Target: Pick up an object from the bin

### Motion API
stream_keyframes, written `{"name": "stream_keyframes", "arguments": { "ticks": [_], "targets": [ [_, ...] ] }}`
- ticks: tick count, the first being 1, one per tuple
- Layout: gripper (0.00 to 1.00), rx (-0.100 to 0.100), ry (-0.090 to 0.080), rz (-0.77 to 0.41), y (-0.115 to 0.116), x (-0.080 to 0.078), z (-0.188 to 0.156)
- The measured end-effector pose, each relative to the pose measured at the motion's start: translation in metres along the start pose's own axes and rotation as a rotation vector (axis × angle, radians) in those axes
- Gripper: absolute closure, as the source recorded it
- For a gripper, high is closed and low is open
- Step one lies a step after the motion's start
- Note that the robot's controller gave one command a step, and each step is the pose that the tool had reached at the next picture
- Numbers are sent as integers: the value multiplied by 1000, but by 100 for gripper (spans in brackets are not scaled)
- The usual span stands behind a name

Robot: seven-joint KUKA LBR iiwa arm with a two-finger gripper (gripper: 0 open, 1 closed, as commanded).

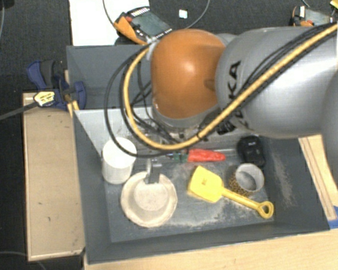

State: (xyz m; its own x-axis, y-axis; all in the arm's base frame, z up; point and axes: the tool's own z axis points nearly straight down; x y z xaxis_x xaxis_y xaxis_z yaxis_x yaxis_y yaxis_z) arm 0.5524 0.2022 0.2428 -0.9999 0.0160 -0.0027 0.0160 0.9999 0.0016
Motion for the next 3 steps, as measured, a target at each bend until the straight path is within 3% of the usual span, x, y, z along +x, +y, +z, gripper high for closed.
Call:
{"name": "stream_keyframes", "arguments": {
  "ticks": [1, 2, 3],
  "targets": [
    [0, 0, 0, -3, 0, 0, 0],
    [0, 0, -1, -209, -2, -21, 58],
    [0, -1, -1, -370, 9, 7, 58]
  ]
}}
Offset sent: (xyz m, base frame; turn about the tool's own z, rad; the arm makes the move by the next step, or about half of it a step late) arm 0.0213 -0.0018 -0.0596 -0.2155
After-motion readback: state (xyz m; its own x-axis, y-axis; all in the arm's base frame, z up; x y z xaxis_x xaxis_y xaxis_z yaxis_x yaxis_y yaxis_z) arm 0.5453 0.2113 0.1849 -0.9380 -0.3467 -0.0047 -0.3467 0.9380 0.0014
